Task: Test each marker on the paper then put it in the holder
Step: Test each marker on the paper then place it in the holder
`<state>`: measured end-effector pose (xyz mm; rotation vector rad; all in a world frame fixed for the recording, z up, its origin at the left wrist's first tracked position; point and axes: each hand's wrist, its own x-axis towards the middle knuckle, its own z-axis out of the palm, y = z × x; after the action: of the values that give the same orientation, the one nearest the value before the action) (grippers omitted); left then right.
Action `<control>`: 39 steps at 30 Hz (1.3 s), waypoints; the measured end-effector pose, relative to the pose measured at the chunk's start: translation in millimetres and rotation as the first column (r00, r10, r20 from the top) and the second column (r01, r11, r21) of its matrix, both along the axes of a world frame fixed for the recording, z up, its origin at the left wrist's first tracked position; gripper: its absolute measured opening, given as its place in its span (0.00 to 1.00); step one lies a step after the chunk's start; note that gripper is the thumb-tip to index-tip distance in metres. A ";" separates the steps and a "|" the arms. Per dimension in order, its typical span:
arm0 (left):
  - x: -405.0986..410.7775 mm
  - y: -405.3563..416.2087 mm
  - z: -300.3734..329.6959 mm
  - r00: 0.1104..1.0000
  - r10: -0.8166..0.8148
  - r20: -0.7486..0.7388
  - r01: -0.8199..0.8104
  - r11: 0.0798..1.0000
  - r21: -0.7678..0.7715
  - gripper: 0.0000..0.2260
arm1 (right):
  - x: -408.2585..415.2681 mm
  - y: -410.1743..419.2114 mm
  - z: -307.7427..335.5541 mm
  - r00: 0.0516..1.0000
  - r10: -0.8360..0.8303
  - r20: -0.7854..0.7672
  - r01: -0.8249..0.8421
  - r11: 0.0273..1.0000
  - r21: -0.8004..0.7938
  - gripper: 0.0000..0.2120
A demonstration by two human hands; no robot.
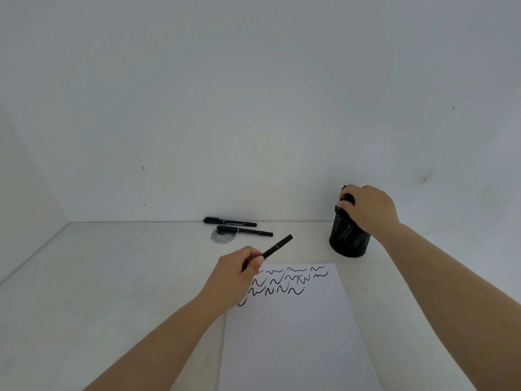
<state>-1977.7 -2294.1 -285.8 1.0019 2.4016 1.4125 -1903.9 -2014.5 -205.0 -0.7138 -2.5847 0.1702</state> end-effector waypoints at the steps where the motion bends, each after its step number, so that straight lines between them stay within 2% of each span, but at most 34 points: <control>1: -0.1 0.3 -0.2 1.000 0.001 0.003 -0.001 1.000 -0.002 0.07 | 0.2 -1.1 -3.7 1.000 -0.003 -0.029 0.004 1.000 0.006 0.08; 5: 2.4 3.8 0.1 0.999 -0.016 0.032 0.016 1.000 -0.016 0.07 | 3.6 -3.3 -8.4 0.997 0.000 -0.077 0.001 1.000 0.014 0.09; 8: 7.4 7.3 2.3 0.999 -0.025 0.035 0.025 1.000 0.002 0.08 | 8.1 -5.4 -7.5 0.993 0.028 -0.117 -0.011 0.990 0.138 0.10; 10: 12.2 9.2 5.1 0.999 -0.038 0.038 0.037 0.999 0.036 0.09 | 14.7 -15.4 -7.1 0.969 0.051 -0.240 0.007 0.972 0.234 0.10; 12: 17.3 11.8 7.6 0.999 -0.042 0.020 0.041 0.997 0.058 0.10 | 23.4 -31.6 -10.4 0.923 0.092 -0.374 -0.005 0.974 0.227 0.07; 13: 20.4 13.7 8.9 0.999 -0.042 0.019 0.041 0.996 0.077 0.10 | 28.2 -42.3 -13.4 0.901 0.107 -0.421 -0.054 0.989 0.135 0.05; 14: 24.0 15.7 9.8 0.999 -0.041 0.025 0.038 0.994 0.104 0.10 | 33.6 -53.5 -16.3 0.883 0.116 -0.455 -0.151 0.988 -0.043 0.05; 15: 27.6 18.0 10.5 0.999 -0.038 0.035 0.033 0.991 0.131 0.09 | 39.0 -65.1 -18.7 0.874 0.119 -0.472 -0.271 0.925 -0.268 0.07; 16: 31.3 20.3 11.2 0.998 -0.034 0.047 0.026 0.988 0.153 0.08 | 43.8 -77.3 -20.4 0.870 0.125 -0.476 -0.375 0.795 -0.477 0.10; 17: 34.8 22.1 12.0 0.998 -0.030 0.057 0.020 0.987 0.162 0.07 | 48.4 -88.5 -23.0 0.868 0.136 -0.477 -0.439 0.658 -0.612 0.13; 18: 38.4 23.5 12.6 0.998 -0.028 0.061 0.018 0.988 0.156 0.07 | 51.9 -98.2 -26.4 0.869 0.152 -0.470 -0.467 0.563 -0.682 0.15; 19: 41.7 24.2 12.8 0.998 -0.031 0.055 0.023 0.990 0.136 0.08 | 54.1 -106.1 -30.2 0.870 0.162 -0.465 -0.477 0.513 -0.714 0.15; 21: 48.1 23.9 12.8 0.998 -0.056 0.026 0.054 0.996 0.070 0.11 | 56.4 -118.5 -35.8 0.876 0.131 -0.464 -0.466 0.479 -0.744 0.14; 23: 53.1 21.1 11.5 0.996 -0.086 -0.002 0.086 0.996 0.002 0.11 | 58.2 -125.1 -39.1 0.880 0.035 -0.474 -0.432 0.475 -0.767 0.13; 27: 59.7 10.8 10.0 0.991 -0.100 -0.094 0.093 0.993 -0.068 0.11 | 65.2 -134.0 -40.2 0.827 -0.157 -0.540 -0.439 0.422 -0.793 0.12; 30: 63.5 2.2 15.5 0.963 -0.126 -0.240 0.089 0.983 -0.158 0.12 | 69.7 -146.1 -41.3 0.857 -0.051 -0.513 -0.462 0.365 -0.808 0.13; 32: 68.2 -0.4 19.7 0.938 -0.159 -0.309 0.090 0.970 -0.225 0.12 | 72.8 -149.7 -44.8 0.865 0.006 -0.502 -0.470 0.363 -0.805 0.15; 34: 73.0 1.0 24.2 0.953 -0.178 -0.245 0.126 0.969 -0.212 0.13 | 71.9 -149.7 -45.6 0.864 -0.002 -0.503 -0.469 0.357 -0.808 0.17; 36: 72.9 1.3 27.5 0.980 -0.191 -0.050 0.182 0.973 -0.146 0.16 | 68.2 -142.5 -42.6 0.845 -0.088 -0.527 -0.474 0.332 -0.816 0.18; 38: 65.5 -8.3 27.5 0.967 -0.187 0.171 0.201 0.977 -0.074 0.18 | 69.1 -116.6 -33.8 0.761 -0.357 -0.542 -0.466 0.281 -0.839 0.18; 39: 60.3 -16.9 25.4 0.950 -0.175 0.259 0.193 0.980 -0.045 0.18 | 74.2 -98.7 -29.9 0.695 -0.463 -0.550 -0.459 0.303 -0.835 0.18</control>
<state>-1917.4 -2311.0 -260.4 0.9375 2.1002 1.2959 -1829.7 -2113.2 -234.9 -0.7507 -1.3772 1.7880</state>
